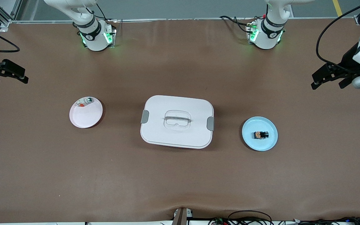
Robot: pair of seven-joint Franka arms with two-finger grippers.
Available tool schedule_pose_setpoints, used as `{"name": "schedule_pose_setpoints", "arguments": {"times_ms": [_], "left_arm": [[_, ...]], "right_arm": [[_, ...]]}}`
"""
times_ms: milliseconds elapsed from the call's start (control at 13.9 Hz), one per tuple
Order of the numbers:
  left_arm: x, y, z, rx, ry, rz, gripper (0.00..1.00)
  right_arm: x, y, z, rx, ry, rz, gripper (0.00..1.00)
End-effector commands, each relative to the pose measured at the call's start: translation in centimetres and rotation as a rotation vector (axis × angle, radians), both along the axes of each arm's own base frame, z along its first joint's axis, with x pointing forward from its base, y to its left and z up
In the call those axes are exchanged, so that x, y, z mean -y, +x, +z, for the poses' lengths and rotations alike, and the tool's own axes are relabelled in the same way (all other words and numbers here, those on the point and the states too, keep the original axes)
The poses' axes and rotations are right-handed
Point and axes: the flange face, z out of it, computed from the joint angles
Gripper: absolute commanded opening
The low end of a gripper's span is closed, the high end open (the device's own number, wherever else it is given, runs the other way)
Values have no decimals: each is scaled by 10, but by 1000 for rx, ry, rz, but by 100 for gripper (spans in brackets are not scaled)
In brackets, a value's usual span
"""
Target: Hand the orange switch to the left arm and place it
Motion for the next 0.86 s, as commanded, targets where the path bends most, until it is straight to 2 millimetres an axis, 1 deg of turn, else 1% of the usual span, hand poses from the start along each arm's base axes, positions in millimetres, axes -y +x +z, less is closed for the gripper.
{"name": "schedule_pose_setpoints", "arguments": {"times_ms": [0,216,792], "left_arm": [[-1,-4,7,-7,10,-14,100],[-4,-3,6,-13,16,-66,100],[-3,-2,3,-18,11,-52,100]], "right_arm": [[3,-4,7,15,2,1,100],[2,-4,7,15,4,0,100],[2,-4,7,14,8,-3,100]]}}
